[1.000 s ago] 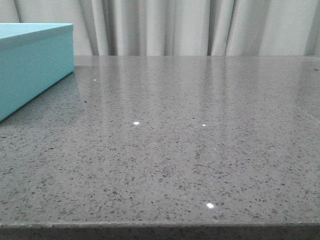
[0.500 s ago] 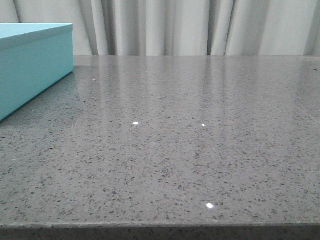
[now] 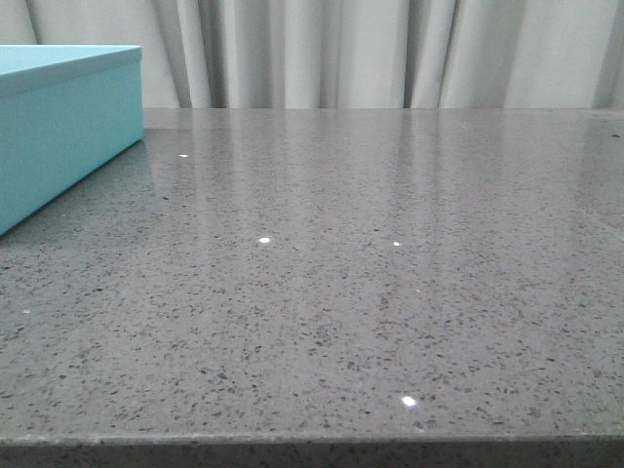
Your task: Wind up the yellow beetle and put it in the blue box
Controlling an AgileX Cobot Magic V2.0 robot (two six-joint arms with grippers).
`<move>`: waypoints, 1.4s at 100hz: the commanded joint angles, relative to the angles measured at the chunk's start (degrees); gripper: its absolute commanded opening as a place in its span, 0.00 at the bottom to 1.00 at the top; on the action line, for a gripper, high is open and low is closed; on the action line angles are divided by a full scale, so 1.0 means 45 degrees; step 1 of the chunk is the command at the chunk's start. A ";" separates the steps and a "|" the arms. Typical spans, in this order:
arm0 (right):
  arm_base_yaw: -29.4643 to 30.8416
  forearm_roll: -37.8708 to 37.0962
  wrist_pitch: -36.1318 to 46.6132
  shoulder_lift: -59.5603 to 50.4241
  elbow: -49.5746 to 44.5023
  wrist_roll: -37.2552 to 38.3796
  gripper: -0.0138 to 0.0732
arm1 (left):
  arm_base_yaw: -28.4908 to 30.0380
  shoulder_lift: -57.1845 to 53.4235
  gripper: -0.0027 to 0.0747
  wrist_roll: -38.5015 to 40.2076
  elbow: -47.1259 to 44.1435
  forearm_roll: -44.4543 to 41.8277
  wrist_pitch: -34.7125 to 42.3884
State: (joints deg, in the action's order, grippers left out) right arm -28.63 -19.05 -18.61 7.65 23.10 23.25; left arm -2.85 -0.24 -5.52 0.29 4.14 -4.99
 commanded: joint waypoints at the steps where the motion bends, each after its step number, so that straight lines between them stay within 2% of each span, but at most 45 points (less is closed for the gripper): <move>1: -0.0031 -0.0307 0.1012 0.0134 0.0312 -0.0132 0.08 | 0.0251 -0.0403 0.01 0.0159 -0.0290 0.0361 0.1314; 13: -0.0031 -0.0307 0.1007 0.0134 0.0312 -0.0132 0.08 | 0.0585 -0.0403 0.01 0.0159 -0.0579 0.0386 0.1109; 129: -0.0015 -0.0324 0.0995 0.0195 0.0312 -0.0132 0.08 | 0.0562 -0.0403 0.01 0.0159 -0.0579 0.0386 0.1248; 140: 0.0207 -0.0124 0.1440 0.0241 0.0212 -0.0319 0.08 | 0.0562 -0.0403 0.01 0.0159 -0.0579 0.0386 0.1248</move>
State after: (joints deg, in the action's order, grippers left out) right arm -28.51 -19.05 -18.30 7.55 23.10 23.12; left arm -0.35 -0.24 -5.28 0.29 5.37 -3.88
